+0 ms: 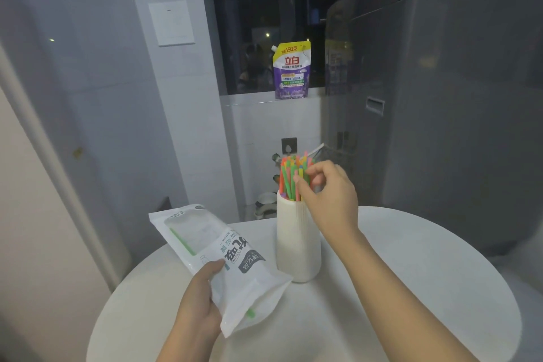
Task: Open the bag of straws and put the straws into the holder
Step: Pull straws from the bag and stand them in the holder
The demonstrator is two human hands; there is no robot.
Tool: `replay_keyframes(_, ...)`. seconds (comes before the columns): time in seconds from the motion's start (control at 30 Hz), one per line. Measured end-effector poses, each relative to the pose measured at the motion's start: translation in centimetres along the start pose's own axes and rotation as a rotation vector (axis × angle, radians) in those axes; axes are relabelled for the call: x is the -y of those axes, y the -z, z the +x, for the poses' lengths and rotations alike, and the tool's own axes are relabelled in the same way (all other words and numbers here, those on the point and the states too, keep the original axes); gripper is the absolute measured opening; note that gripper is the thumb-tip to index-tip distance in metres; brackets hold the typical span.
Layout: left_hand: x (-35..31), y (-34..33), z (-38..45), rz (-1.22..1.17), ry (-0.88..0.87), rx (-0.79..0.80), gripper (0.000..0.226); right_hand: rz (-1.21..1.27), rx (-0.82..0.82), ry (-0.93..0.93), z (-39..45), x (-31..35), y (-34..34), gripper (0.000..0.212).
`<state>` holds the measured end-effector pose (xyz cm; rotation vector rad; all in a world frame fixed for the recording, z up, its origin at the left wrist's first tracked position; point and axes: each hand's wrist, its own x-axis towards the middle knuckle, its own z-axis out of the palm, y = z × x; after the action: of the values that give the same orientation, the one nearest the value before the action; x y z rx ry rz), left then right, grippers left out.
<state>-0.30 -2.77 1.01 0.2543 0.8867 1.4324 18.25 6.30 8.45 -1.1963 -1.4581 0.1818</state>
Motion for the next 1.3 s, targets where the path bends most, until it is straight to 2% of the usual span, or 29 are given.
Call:
replay_keyframes(0.13, -0.3, 0.2, -0.1, -0.011, -0.007, 0.012, 0.017, 0.023, 0.021, 0.071, -0.1, 0.0, -0.7, 0.012)
replay_keyframes(0.33, -0.6, 0.3, 0.1, -0.005, -0.005, 0.000, 0.015, 0.080, 0.017, 0.070, -1.3, 0.2, -0.3, 0.034)
replay_keyframes(0.47, -0.9, 0.4, 0.2, -0.051, -0.011, -0.025, 0.015, 0.166, 0.068, 0.078, -4.2, 0.6, -0.5, 0.022)
replay_keyframes(0.57, -1.1, 0.4, 0.3, -0.095, -0.051, -0.027, 0.016, 0.208, 0.232, 0.001, -6.7, 0.2, -1.2, 0.014)
replay_keyframes(0.67, -1.0, 0.2, 0.2, -0.093, -0.188, -0.029, 0.020, 0.261, 0.361, -0.179, -8.3, -0.3, -1.8, 0.009)
replay_keyframes(0.8, -1.0, -0.3, 0.3, 0.008, -0.485, -0.042, 0.035, 0.306, 0.587, -0.567, -9.4, -1.1, -2.4, 0.014)
replay_keyframes(0.9, -1.0, -0.7, 0.3, 0.130, -0.685, 0.002, 0.031, 0.661, 0.810, -0.973, -9.6, -1.3, -2.8, 0.032)
replay_keyframes(0.97, -0.9, -1.1, 0.3, 0.204, -0.772, 0.016, 0.031, 0.879, 0.865, -1.167, -9.5, -1.4, -3.0, 0.039)
replay_keyframes(1.07, -0.5, -1.4, 0.7, 0.248, -0.807, -0.005, 0.035, 0.988, 0.906, -1.254, -9.5, -1.5, -3.4, 0.037)
replay_keyframes(1.3, -0.4, -1.3, 1.6, 0.309, -0.863, -0.007, 0.036, 1.021, 0.970, -1.239, -9.5, -1.6, -3.5, 0.023)
